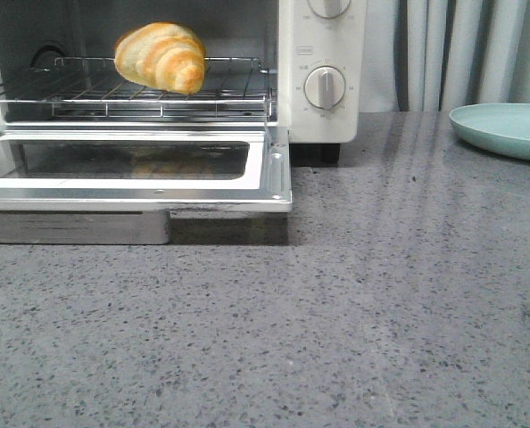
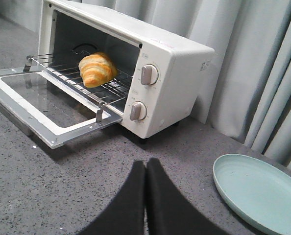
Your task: Put bread in oven
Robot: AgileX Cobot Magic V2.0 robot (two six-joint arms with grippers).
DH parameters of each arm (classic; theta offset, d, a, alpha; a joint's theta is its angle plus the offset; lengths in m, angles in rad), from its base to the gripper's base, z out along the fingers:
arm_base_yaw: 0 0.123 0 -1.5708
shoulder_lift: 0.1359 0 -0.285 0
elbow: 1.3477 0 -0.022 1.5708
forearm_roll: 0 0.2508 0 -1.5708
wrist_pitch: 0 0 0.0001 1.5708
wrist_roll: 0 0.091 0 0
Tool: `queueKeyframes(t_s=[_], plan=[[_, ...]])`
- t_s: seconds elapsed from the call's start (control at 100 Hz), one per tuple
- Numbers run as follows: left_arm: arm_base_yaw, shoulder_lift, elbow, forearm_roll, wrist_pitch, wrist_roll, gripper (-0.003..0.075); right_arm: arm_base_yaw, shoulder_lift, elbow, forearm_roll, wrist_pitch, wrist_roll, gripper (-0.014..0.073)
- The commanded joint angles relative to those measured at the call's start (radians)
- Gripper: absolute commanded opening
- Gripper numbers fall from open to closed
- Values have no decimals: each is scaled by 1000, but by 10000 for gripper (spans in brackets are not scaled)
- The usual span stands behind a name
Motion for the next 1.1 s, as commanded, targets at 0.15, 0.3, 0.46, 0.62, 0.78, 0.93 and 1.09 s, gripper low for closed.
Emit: queueKeyframes(t_s=[0.15, 0.3, 0.46, 0.62, 0.78, 0.93, 1.09], plan=[[2, 5, -24, -6, -84, -12, -21, 0, 7, -22, -40, -70, -3, -69], [2, 5, -7, -6, -99, -12, -21, 0, 7, -22, -40, -70, -3, -69], [19, 5, 88, 70, -202, 2, -21, 0, 7, -22, -40, -70, -3, -69], [116, 2, 289, 150, -458, 2, -21, 0, 7, -22, -40, -70, -3, -69], [224, -29, 429, 53, -527, 2, -21, 0, 7, -22, -40, -70, -3, -69], [275, -29, 435, -16, -384, 0, -21, 0, 7, -22, -38, -70, -3, -69], [300, -29, 435, -74, -373, 0, -21, 0, 7, -22, -38, -70, -3, -69]])
